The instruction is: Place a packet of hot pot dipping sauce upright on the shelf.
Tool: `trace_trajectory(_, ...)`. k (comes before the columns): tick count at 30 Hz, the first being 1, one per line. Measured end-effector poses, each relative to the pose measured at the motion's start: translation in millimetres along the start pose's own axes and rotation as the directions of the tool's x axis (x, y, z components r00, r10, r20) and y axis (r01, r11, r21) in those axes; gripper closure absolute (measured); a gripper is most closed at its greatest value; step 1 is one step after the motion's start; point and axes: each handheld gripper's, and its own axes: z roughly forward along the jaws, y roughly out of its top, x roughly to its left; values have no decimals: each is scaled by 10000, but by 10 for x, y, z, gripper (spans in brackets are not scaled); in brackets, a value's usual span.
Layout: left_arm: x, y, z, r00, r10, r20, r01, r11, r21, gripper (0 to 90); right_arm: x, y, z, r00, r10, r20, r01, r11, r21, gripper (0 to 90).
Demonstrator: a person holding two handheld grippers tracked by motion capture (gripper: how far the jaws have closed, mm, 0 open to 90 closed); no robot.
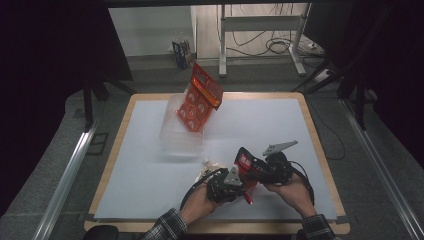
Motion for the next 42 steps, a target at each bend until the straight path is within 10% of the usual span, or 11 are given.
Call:
trace_trajectory(10, -8, 41, -256, 9976, -681, 130, 692, 9896, -1264, 484, 34, 50, -110, 9972, -190, 726, 207, 9995, -219, 707)
trace_trajectory(24, 13, -186, -541, 9942, -1074, -92, 1043, 9795, -1721, 203, 59, 225, -166, 9927, -582, 1059, 658, 9954, -697, 707)
trace_trajectory(42, 111, -635, -964, 9667, -2298, -1125, 2039, 9575, -2038, 47, 17, 505, -169, 9872, -703, 1429, 886, 9881, -1260, 710)
